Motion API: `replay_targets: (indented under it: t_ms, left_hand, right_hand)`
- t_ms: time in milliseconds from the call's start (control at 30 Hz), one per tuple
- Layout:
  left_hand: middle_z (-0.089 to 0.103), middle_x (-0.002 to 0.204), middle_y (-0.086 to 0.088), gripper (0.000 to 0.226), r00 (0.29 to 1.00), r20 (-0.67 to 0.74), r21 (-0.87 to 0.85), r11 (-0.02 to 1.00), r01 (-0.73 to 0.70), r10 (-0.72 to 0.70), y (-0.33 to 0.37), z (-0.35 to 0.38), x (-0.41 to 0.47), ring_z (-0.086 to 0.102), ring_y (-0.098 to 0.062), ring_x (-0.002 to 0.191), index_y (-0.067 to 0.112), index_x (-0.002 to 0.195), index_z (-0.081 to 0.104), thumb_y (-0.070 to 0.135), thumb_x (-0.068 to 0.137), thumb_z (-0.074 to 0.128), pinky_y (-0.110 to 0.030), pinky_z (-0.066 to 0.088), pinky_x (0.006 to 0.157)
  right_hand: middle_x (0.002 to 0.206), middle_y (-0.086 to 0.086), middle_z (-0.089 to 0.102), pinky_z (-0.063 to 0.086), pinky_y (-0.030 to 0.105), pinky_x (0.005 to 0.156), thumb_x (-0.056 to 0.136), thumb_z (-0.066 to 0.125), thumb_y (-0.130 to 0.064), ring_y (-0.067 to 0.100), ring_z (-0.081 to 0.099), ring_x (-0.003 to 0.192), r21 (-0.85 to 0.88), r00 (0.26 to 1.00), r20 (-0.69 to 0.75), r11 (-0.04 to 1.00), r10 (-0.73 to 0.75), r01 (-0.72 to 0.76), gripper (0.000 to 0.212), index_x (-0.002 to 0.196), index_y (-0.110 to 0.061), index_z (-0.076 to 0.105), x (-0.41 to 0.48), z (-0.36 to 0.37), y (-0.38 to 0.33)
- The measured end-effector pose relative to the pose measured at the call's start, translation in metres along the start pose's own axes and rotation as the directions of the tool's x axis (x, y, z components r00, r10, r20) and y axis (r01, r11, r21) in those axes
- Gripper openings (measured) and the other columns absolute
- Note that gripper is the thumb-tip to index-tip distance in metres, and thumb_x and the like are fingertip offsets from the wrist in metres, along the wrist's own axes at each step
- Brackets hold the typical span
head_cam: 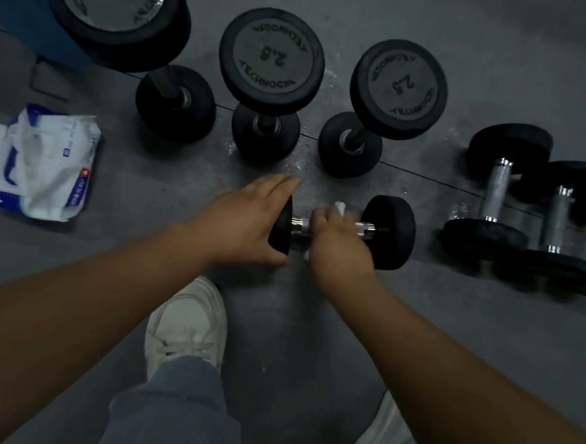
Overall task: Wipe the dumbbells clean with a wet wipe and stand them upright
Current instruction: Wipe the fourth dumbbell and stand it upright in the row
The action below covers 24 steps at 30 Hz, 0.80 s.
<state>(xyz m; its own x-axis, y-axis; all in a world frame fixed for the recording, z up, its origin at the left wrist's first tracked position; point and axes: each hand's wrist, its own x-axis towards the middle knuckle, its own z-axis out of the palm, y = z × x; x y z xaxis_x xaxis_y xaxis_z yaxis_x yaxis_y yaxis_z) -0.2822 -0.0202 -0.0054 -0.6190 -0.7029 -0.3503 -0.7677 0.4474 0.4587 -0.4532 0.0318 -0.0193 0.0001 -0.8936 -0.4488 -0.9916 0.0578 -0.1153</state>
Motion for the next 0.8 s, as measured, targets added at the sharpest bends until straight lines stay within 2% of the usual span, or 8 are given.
replay_targets:
  t_ms: [67,167,267,333,467,567,667,800]
  left_hand:
    - [0.018,0.162,-0.006,0.120,1.000,-0.016,-0.024,1.000,0.010,-0.010,0.004,0.001,-0.004,0.020,-0.020,0.148,0.015,0.157,0.011,0.059,0.066,0.077,-0.038,0.029,0.116]
    - [0.027,0.155,-0.003,0.113,0.999,-0.050,-0.006,1.000,0.012,-0.013,0.010,0.003,-0.012,0.028,-0.021,0.142,0.018,0.154,0.022,0.062,0.065,0.077,-0.041,0.036,0.110]
    - [0.033,0.148,-0.001,0.110,0.995,-0.100,0.011,1.000,-0.001,0.002,0.017,0.008,-0.020,0.032,-0.022,0.135,0.019,0.150,0.029,0.064,0.062,0.078,-0.043,0.042,0.105]
    - [0.026,0.153,-0.001,0.114,0.999,-0.040,0.022,1.000,-0.004,0.005,0.022,0.015,-0.027,0.026,-0.022,0.139,0.020,0.153,0.023,0.064,0.063,0.078,-0.040,0.034,0.110]
    - [0.011,0.163,0.000,0.120,0.996,0.084,0.048,0.999,0.000,-0.004,0.032,0.032,-0.045,0.015,-0.020,0.148,0.020,0.157,0.009,0.065,0.068,0.076,-0.036,0.028,0.115]
    - [0.011,0.164,0.001,0.120,0.994,0.107,0.036,0.999,0.002,-0.006,0.038,0.037,-0.054,0.015,-0.019,0.149,0.019,0.157,0.008,0.063,0.068,0.076,-0.037,0.030,0.114]
    - [0.005,0.165,0.003,0.122,0.990,0.138,0.072,0.997,-0.001,-0.009,0.041,0.041,-0.062,0.011,-0.018,0.150,0.022,0.157,0.005,0.063,0.068,0.076,-0.038,0.032,0.114]
    - [0.004,0.164,0.003,0.118,0.991,0.132,0.089,0.996,-0.009,-0.003,0.046,0.047,-0.070,0.008,-0.017,0.151,0.022,0.157,0.005,0.061,0.070,0.075,-0.038,0.034,0.114]
  right_hand:
    - [0.151,0.013,0.029,0.040,0.042,0.103,0.094,0.054,-0.017,0.031,0.026,0.140,-0.010,0.999,0.005,0.999,-0.049,0.049,0.052,0.142,-0.014,0.035,-0.005,0.001,0.001]
    - [0.138,0.009,0.042,0.047,0.038,0.085,0.090,0.057,-0.015,0.028,0.041,0.128,0.055,0.997,0.033,0.996,0.072,-0.074,0.044,0.132,-0.016,0.043,-0.012,-0.007,0.019]
    - [0.146,0.010,0.034,0.046,0.038,0.092,0.092,0.056,-0.017,0.029,0.030,0.137,0.031,0.999,0.025,0.999,0.042,-0.043,0.046,0.135,-0.014,0.042,-0.035,0.000,0.011]
    - [0.139,0.007,0.042,0.046,0.039,0.092,0.091,0.056,-0.017,0.027,0.032,0.138,0.102,0.998,0.046,0.994,-0.045,0.040,0.037,0.127,-0.016,0.047,-0.051,0.004,0.008]
    - [0.146,0.011,0.036,0.045,0.039,0.096,0.091,0.057,-0.017,0.027,0.030,0.140,0.135,0.991,0.097,0.985,0.097,-0.110,0.040,0.129,-0.013,0.045,-0.068,0.008,0.018]
    - [0.150,0.009,0.034,0.040,0.038,0.104,0.093,0.053,-0.018,0.022,0.023,0.145,0.213,0.992,0.103,0.975,-0.078,0.055,0.041,0.133,-0.014,0.046,-0.084,0.020,0.000]
    - [0.126,0.007,0.052,0.042,0.035,0.092,0.092,0.050,-0.015,0.024,0.043,0.127,0.349,0.996,0.068,0.934,0.051,-0.072,0.019,0.110,-0.017,0.055,-0.089,0.023,0.006]
    - [0.113,0.008,0.055,0.045,0.039,0.085,0.087,0.054,-0.010,0.025,0.050,0.106,0.499,0.993,-0.107,0.867,0.043,0.016,0.029,0.115,-0.015,0.063,-0.097,0.017,-0.005]
